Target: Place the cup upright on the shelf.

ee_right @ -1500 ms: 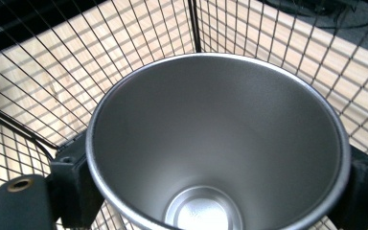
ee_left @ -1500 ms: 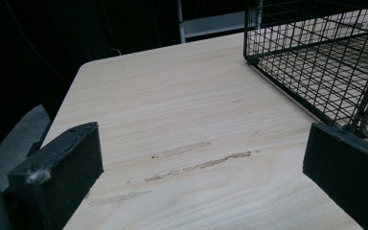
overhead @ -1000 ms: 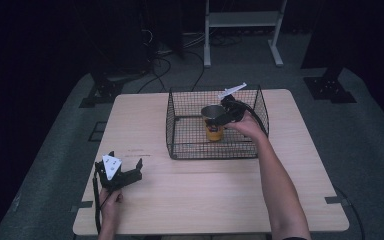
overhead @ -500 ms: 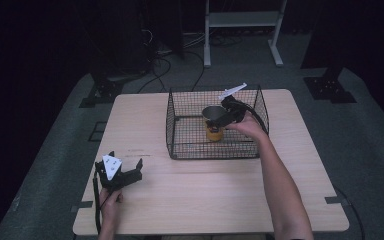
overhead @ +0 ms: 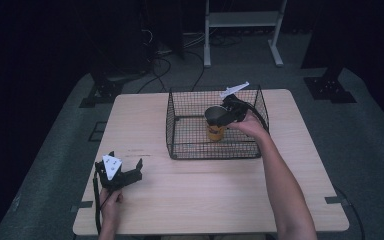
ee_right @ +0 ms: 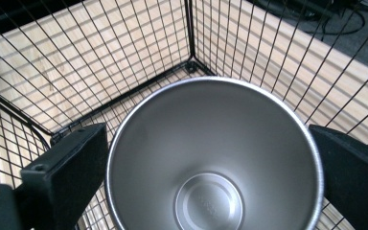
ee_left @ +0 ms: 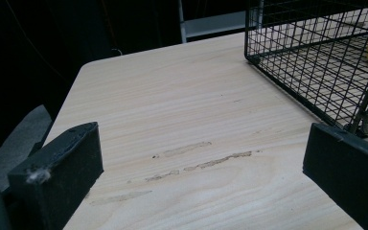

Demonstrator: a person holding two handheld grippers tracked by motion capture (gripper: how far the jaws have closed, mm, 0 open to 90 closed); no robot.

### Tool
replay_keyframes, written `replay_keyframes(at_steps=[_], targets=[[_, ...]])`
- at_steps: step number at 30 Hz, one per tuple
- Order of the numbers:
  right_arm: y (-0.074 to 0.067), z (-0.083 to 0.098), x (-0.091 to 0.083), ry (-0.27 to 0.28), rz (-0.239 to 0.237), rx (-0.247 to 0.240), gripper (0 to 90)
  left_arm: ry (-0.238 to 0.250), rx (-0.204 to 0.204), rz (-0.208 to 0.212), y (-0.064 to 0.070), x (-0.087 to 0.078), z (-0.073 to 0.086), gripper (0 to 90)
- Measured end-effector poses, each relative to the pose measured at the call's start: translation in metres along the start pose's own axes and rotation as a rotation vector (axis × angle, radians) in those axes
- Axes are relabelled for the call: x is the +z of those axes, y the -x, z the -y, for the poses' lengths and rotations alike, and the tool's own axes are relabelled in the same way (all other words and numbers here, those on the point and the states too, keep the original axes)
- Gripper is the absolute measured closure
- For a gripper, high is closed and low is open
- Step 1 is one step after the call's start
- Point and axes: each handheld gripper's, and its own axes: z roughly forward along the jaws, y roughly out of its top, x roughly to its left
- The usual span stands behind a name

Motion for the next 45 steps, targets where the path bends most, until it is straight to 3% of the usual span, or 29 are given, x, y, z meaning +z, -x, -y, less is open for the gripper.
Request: replay_keyframes(at_steps=[12,25,35,45], targets=[[-0.001,-0.007,-0.019,0.082,0.010,0.009,2.4,0.001,0.005,0.000,0.001,0.000,0.000,0.0],[-0.010,-0.014,-0.052,0.156,0.005,0.005,2.4,0.004,0.007,0.000,0.001,0.000,0.000,0.0],[-0.013,-0.013,-0.076,0.190,-0.016,0.020,2.6,0.002,0.011,0.000,0.001,0.000,0.000,0.0],[-0.022,-0.010,-0.084,0.203,-0.046,0.009,2.6,0.003,0.012,-0.001,0.001,0.000,0.000,0.0]])
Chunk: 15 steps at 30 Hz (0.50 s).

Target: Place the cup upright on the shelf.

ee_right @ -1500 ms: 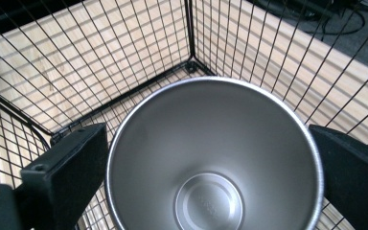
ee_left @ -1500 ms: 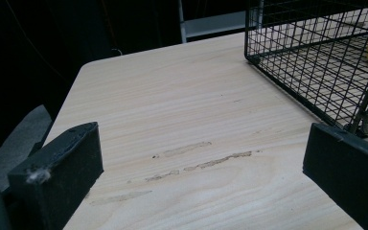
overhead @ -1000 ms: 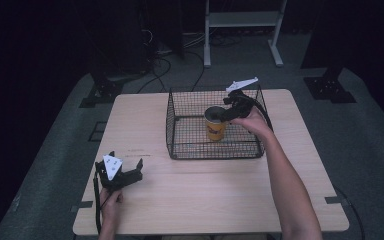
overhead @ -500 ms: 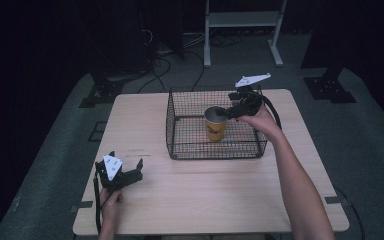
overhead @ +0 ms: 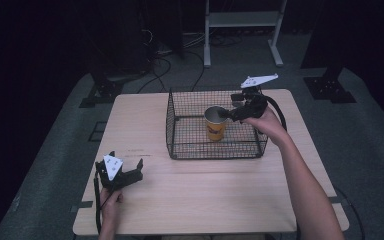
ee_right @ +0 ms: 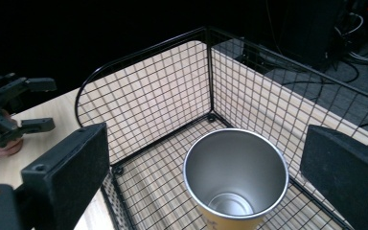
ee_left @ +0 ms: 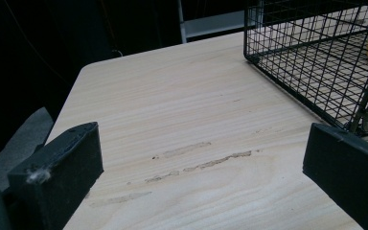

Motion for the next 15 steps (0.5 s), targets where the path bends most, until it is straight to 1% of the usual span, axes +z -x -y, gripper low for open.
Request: replay_keyframes(at_steps=[9,11,13,15], targets=[[-0.006,0.009,-0.003,-0.007,-0.037,0.008,2.7,0.000,0.002,-0.001,0.000,0.000,0.000,0.0],[-0.008,0.011,-0.004,-0.022,-0.054,0.012,2.7,0.000,0.002,-0.001,0.000,0.000,0.000,0.0],[-0.010,0.012,-0.004,-0.034,-0.063,0.008,2.7,0.000,0.002,-0.001,0.000,0.000,0.000,0.0],[-0.013,0.014,-0.005,-0.027,-0.067,0.003,2.8,0.000,0.003,-0.001,0.000,0.000,0.000,0.0]])
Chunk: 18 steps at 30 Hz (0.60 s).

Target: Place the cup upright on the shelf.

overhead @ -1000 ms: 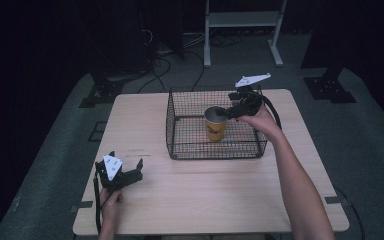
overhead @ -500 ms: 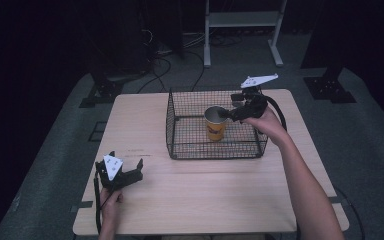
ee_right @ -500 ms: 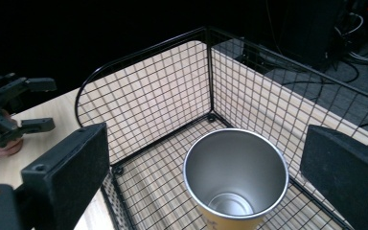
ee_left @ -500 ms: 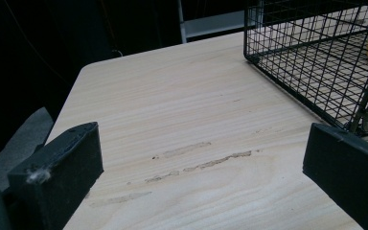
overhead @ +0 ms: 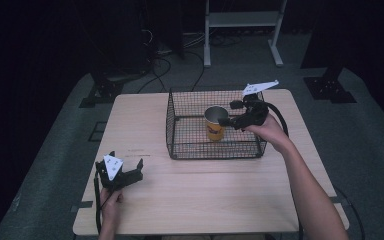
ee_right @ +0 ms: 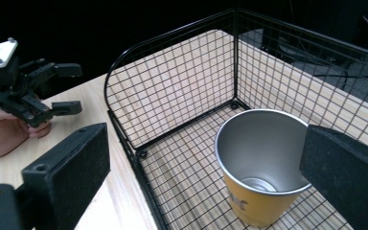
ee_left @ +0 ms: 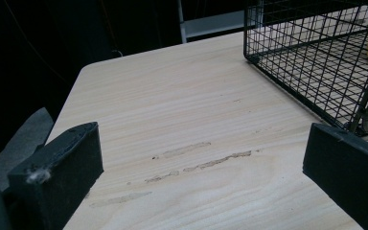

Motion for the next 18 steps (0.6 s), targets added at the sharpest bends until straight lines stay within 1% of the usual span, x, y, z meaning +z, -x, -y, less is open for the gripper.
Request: replay_keyframes(at_steps=[6,10,15,18], targets=[[-0.005,0.006,-0.002,-0.001,-0.015,-0.005,2.8,0.000,0.003,-0.001,0.000,0.000,0.000,0.0],[-0.009,0.006,-0.004,-0.011,-0.029,-0.008,2.7,0.000,0.003,-0.001,0.000,0.000,0.000,0.0],[-0.017,0.006,-0.008,0.016,-0.040,-0.018,2.8,-0.001,0.006,-0.001,0.000,0.000,0.000,0.0],[-0.020,0.008,-0.009,0.010,-0.045,-0.023,2.7,-0.001,0.008,-0.002,0.001,0.000,0.000,0.0]])
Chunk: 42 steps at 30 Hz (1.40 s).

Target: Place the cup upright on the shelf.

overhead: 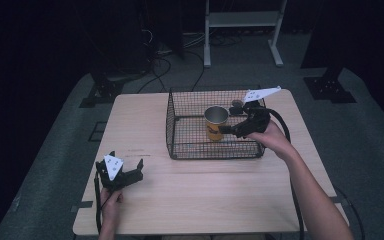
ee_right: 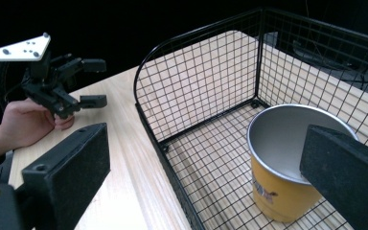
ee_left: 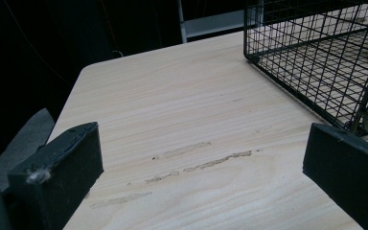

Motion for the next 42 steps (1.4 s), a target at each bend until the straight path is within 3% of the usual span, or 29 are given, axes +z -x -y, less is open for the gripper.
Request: replay_keyframes(at_steps=[4,21,30,42], targets=[[-0.002,0.006,-0.001,-0.016,0.002,-0.002,2.8,0.000,0.001,0.000,0.000,0.000,0.000,0.0],[-0.011,0.030,-0.019,0.023,-0.027,0.013,2.7,0.001,0.001,0.001,0.001,0.000,0.000,0.0],[-0.016,0.043,-0.020,-0.003,-0.035,0.005,2.7,0.001,0.003,0.000,0.001,0.000,0.000,0.0],[-0.016,0.066,-0.034,0.008,-0.032,0.032,2.7,0.000,0.003,-0.001,0.001,0.000,0.000,0.0]])
